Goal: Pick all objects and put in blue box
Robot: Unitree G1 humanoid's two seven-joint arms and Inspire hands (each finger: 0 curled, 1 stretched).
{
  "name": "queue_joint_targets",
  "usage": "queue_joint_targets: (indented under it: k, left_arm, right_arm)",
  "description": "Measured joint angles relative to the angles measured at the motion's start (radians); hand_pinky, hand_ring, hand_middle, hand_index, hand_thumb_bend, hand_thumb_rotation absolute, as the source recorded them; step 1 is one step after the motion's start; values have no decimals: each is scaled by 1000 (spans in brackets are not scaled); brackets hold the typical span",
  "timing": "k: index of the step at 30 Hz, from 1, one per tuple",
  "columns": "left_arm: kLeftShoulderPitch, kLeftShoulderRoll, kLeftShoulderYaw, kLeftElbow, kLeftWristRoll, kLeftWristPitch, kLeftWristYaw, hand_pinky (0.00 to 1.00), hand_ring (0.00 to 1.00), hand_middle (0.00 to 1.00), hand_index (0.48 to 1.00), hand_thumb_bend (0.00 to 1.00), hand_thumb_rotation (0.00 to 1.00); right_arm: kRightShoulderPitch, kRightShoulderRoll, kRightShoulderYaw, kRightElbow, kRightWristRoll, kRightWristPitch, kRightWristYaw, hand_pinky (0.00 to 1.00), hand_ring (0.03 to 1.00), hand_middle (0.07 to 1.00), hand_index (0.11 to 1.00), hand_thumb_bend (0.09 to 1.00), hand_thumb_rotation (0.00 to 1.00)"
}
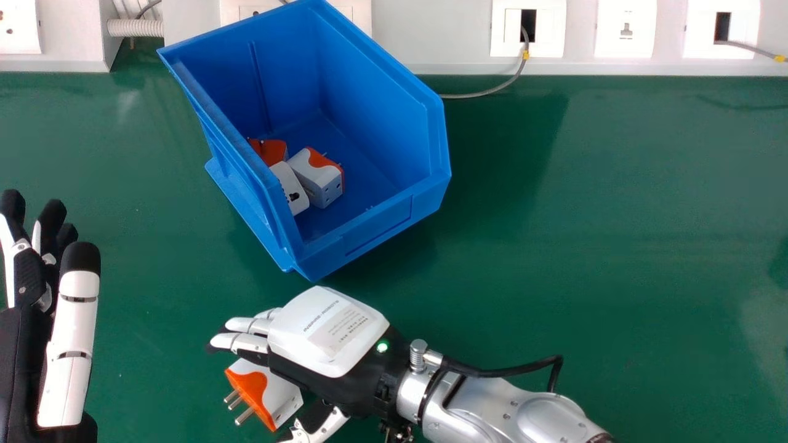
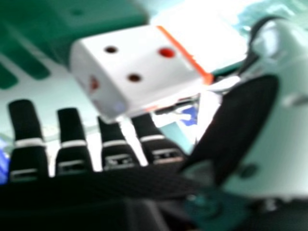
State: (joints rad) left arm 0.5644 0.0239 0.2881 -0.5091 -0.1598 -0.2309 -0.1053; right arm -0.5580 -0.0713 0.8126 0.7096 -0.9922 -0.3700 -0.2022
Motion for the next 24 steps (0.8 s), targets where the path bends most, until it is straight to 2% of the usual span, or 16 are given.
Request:
queue_joint_targets:
  k: [4, 13, 24]
  left_arm:
    - [1, 0, 0, -10, 0, 2, 1, 1000, 1000, 1000, 1000, 455, 849]
    - [3, -1, 3, -16, -1, 4, 4, 1000, 1000, 1000, 1000, 464, 846]
    - [4, -1, 8, -19, -10, 4, 2, 1000, 1000, 1000, 1000, 453, 836]
  right_arm:
    - [-7, 7, 17, 8, -4, 19, 6, 671, 818, 875, 859, 528, 569]
    - [-29, 22, 35, 37, -25, 53, -10, 672, 815, 867, 851, 520, 530]
    - [-56, 35, 61, 114, -41, 51, -98, 652, 783, 832, 815, 525, 402]
